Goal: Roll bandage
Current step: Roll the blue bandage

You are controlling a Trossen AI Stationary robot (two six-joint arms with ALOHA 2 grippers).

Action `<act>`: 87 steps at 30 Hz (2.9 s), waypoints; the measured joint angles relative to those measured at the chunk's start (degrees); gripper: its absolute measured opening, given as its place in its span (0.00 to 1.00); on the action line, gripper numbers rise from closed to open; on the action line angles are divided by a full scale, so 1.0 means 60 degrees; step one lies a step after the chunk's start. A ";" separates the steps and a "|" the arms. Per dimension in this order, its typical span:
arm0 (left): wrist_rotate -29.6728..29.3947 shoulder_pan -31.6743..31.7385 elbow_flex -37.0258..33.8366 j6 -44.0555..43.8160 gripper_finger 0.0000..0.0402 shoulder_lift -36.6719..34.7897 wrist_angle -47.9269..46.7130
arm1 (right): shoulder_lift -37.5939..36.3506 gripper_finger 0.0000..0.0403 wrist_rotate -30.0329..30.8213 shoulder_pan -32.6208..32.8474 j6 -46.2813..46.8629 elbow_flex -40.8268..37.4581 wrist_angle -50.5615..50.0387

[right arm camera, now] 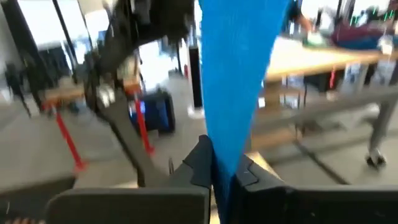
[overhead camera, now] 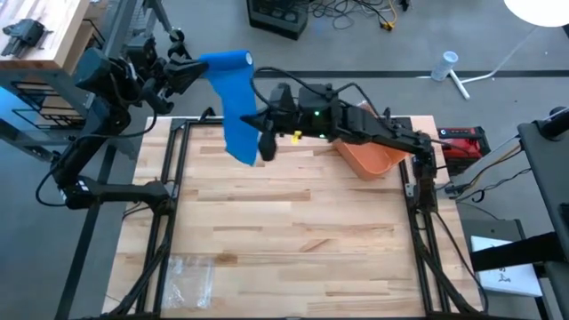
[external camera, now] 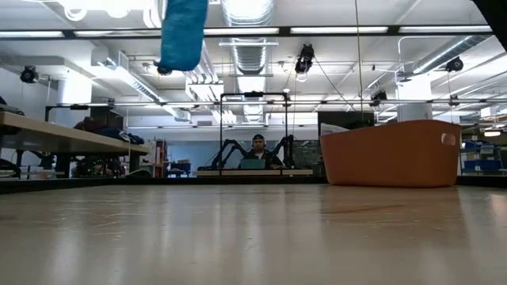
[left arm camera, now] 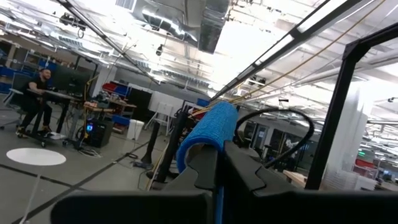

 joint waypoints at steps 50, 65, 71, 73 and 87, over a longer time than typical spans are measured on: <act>-0.1329 0.0109 -0.0007 0.2931 0.00 0.1160 0.0268 | -0.1040 0.01 -0.1929 0.1317 0.1746 0.0025 -0.0533; -0.0610 0.0113 -0.0007 0.2173 0.00 -0.0317 0.0853 | -0.0728 0.40 0.0058 0.0690 0.0895 -0.0065 -0.1146; -0.0131 0.0113 -0.0007 0.1956 0.00 -0.0507 0.0987 | -0.0426 0.50 0.0292 0.0401 0.0353 -0.0080 -0.1053; -0.0005 0.0108 -0.0007 0.1959 0.00 -0.0513 0.0960 | -0.0275 0.51 0.0292 0.0324 0.0346 -0.0080 -0.1080; 0.0180 0.0113 -0.0004 0.1854 0.00 -0.0661 0.0890 | -0.0023 0.51 0.0294 0.0192 0.0410 -0.0084 -0.0358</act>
